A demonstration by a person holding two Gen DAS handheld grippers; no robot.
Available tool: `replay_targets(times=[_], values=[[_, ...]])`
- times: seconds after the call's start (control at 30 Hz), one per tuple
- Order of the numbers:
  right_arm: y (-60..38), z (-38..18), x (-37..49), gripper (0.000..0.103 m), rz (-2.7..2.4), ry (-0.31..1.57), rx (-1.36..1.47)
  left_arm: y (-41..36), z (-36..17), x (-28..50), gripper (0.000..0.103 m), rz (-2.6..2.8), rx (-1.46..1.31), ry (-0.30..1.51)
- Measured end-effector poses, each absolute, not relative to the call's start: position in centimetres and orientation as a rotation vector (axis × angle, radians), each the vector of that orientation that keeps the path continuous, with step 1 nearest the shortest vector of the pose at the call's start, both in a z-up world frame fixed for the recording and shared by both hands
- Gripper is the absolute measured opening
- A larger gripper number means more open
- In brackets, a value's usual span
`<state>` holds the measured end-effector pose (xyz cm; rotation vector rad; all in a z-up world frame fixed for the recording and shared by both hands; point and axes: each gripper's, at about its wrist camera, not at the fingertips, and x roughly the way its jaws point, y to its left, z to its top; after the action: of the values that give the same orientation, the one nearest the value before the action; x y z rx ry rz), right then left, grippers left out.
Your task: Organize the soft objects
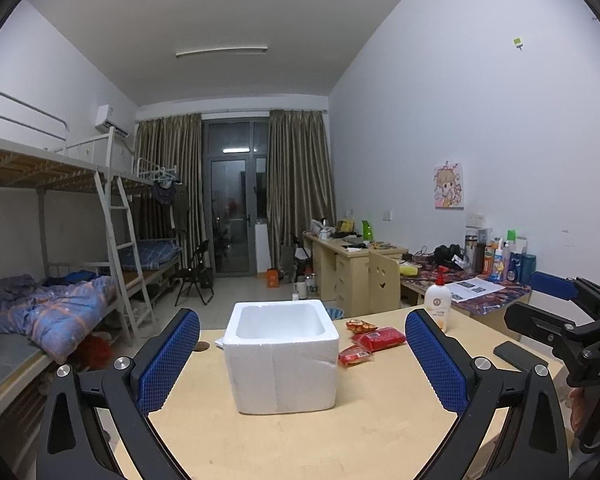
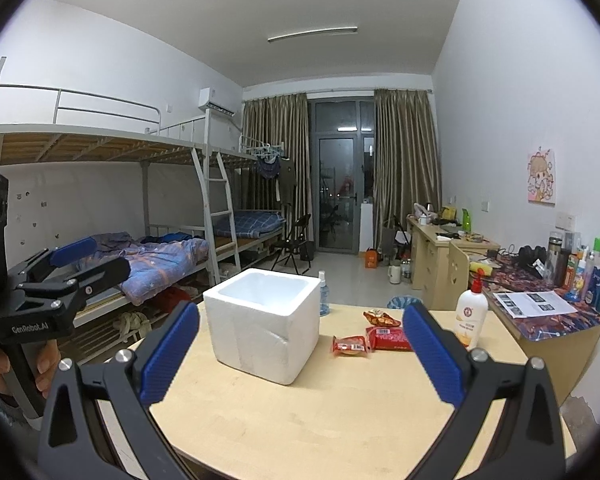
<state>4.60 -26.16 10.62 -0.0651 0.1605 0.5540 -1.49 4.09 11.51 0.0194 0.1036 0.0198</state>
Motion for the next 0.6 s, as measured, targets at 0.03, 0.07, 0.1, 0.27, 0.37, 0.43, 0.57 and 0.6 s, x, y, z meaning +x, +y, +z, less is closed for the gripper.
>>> replay_targets(times=[0.03, 0.07, 0.1, 0.27, 0.37, 0.43, 0.57, 0.6], values=[[-26.1, 10.5, 4.3, 0.103, 0.555, 0.159, -0.066, 4.0, 11.4, -1.9, 0.103, 0.018, 0.020, 0.101], [-26.1, 10.4, 4.0, 0.103, 0.555, 0.157, -0.068, 4.0, 11.3, -2.3, 0.103, 0.015, 0.021, 0.100], [-26.1, 10.3, 3.6, 0.103, 0.554, 0.151, -0.071, 4.0, 11.1, -2.8, 0.103, 0.016, 0.019, 0.097], [-26.1, 9.7, 2.0, 0.103, 0.554, 0.119, -0.068, 3.8, 10.4, -4.2, 0.103, 0.007, 0.016, 0.077], [-26.2, 9.3, 1.4, 0.103, 0.550, 0.109, -0.069, 3.6, 9.8, -4.8, 0.103, 0.006, 0.018, 0.067], [-26.2, 9.2, 1.0, 0.103, 0.553, 0.106, -0.063, 3.6, 9.5, -5.2, 0.103, 0.000, 0.010, 0.058], [-26.1, 8.6, 0.3, 0.103, 0.556, 0.089, -0.075, 3.4, 8.8, -5.9, 0.103, 0.002, 0.003, 0.038], [-26.1, 8.5, 0.1, 0.103, 0.554, 0.087, -0.076, 3.4, 8.5, -6.1, 0.103, 0.006, 0.001, 0.031]])
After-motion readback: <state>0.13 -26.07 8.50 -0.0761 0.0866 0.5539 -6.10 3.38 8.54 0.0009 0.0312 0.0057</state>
